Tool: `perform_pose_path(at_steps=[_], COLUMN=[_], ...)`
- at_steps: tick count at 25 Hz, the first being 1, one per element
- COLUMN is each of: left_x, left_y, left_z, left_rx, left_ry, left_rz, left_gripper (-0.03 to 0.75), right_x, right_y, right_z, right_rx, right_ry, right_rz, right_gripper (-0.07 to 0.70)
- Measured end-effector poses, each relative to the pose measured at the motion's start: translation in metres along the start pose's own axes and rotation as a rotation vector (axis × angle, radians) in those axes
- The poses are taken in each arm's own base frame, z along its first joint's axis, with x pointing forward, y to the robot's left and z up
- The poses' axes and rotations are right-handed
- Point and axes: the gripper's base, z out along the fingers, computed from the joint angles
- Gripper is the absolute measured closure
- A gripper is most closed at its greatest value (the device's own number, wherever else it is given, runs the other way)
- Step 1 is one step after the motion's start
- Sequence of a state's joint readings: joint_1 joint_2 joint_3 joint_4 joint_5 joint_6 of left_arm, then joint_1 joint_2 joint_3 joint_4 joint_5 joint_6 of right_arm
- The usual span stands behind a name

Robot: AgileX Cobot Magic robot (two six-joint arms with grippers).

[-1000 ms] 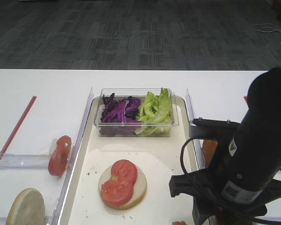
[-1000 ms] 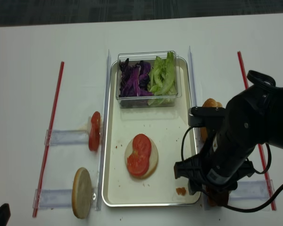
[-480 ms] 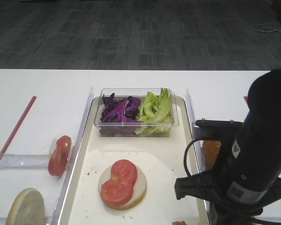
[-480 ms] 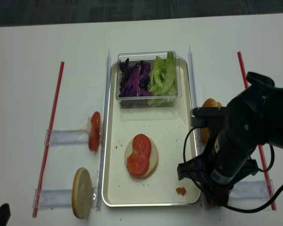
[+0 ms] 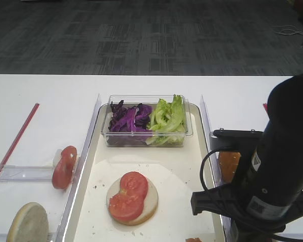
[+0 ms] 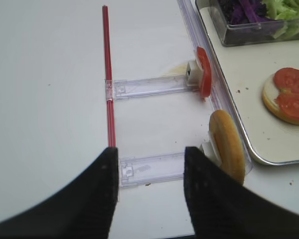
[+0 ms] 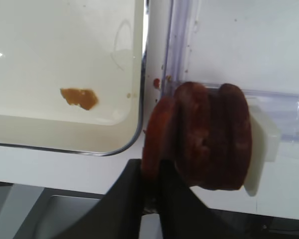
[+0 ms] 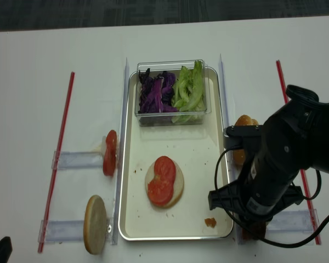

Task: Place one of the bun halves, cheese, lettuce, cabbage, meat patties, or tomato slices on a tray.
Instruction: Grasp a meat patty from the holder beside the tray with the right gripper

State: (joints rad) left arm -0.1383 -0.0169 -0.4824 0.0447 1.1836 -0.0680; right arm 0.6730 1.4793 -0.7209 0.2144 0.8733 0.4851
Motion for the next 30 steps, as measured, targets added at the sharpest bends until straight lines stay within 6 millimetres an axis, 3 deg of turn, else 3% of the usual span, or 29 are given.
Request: perform_pose_path(at_steps=[30], left_x=[0.000], left_y=[0.000], left_z=[0.000], left_rx=[0.000], left_ry=[0.000], left_rz=[0.000], left_gripper=[0.423], right_x=[0.013], right_y=[-0.003], right_z=[-0.026], right_rx=[-0.020], right_ry=[-0.020], right_rz=[0.006], right_gripper=[0.522])
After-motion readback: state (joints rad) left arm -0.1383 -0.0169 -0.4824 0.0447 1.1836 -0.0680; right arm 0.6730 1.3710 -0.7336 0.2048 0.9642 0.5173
